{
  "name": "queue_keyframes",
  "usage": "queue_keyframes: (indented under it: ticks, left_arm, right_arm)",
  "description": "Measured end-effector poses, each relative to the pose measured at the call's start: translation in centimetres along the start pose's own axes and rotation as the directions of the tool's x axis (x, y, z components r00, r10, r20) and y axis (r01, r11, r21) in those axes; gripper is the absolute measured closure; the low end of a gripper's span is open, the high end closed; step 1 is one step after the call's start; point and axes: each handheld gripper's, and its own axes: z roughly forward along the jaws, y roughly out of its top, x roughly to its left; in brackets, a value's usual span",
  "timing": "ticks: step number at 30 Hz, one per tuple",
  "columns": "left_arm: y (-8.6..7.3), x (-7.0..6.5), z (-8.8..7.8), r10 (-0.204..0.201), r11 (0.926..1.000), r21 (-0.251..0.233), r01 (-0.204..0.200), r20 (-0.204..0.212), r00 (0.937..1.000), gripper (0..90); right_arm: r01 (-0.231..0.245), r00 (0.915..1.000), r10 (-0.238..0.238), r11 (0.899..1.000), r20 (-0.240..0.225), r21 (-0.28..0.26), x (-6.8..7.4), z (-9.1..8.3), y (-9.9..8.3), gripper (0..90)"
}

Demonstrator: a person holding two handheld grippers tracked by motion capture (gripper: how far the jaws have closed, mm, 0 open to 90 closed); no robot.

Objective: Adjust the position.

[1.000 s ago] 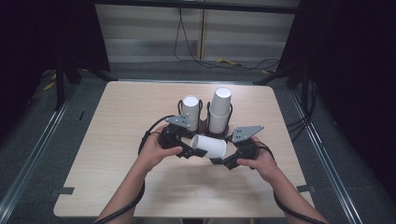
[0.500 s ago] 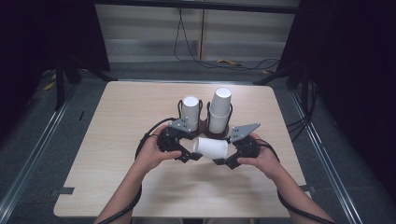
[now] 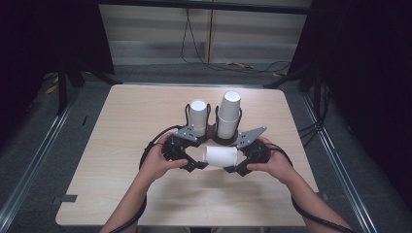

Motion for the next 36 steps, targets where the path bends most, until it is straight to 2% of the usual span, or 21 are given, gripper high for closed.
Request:
queue_keyframes:
  ticks: [4, 5, 7, 10, 12, 16, 17, 21, 28, 36]
  left_arm:
    - [-0.3, -0.1, 0.2, -0.004, 1.0, -0.009, 0.004, 0.006, 1.0, 15.8]
    - [-0.4, -0.1, 0.2, 0.001, 1.0, 0.003, -0.001, -0.002, 1.0, 15.8]
    - [-0.6, -0.2, 0.4, -0.011, 0.9999, -0.007, 0.011, -0.003, 0.9999, 15.8]
    - [-0.9, -0.2, 0.5, 0.003, 1.0, 0.008, -0.003, -0.003, 1.0, 15.8]
    - [-1.0, -0.2, 0.5, -0.012, 0.9999, 0.003, 0.012, -0.002, 0.9999, 15.8]
    - [-0.9, -0.2, 0.3, 0.0, 1.0, 0.007, 0.0, -0.014, 0.9999, 15.8]
    - [-0.9, -0.2, 0.3, 0.001, 1.0, 0.007, -0.001, -0.01, 1.0, 15.8]
    - [-0.9, -0.3, 0.3, 0.004, 1.0, 0.009, -0.004, -0.024, 0.9997, 15.8]
    - [-0.8, -0.4, 0.5, 0.016, 0.9996, 0.023, -0.015, -0.019, 0.9997, 15.8]
    - [-0.9, -0.5, 0.6, 0.018, 0.9996, 0.023, -0.018, -0.016, 0.9997, 15.8]
  right_arm:
    - [0.01, 0.9999, -0.01, 1.0, -0.003, 0.025, 0.0, 0.1, 0.2, 19.6]
    - [0.014, 0.9999, -0.014, 0.999, -0.001, 0.033, -0.1, 0.1, 0.2, 19.6]
    - [0.022, 0.9997, -0.021, 0.998, -0.007, 0.052, 0.0, 0.1, 0.4, 19.6]
    - [0.036, 0.9993, -0.036, 0.996, -0.006, 0.079, 0.0, 0.3, 0.7, 19.7]
    - [0.041, 0.9991, -0.04, 0.996, -0.01, 0.085, 0.0, 0.3, 0.8, 19.6]
    - [0.05, 0.9987, -0.05, 0.993, -0.007, 0.11, 0.1, 0.4, 1.3, 19.7]
    - [0.067, 0.9977, -0.067, 0.991, -0.006, 0.112, 0.0, 0.4, 1.4, 19.7]
    - [0.078, 0.9969, -0.077, 0.987, -0.011, 0.143, 0.0, 0.4, 1.9, 19.7]
    - [0.11, 0.9939, -0.109, 0.977, -0.015, 0.185, 0.3, 0.4, 2.5, 19.7]
    - [0.115, 0.9933, -0.115, 0.97, -0.011, 0.213, 0.3, 0.2, 2.6, 19.6]
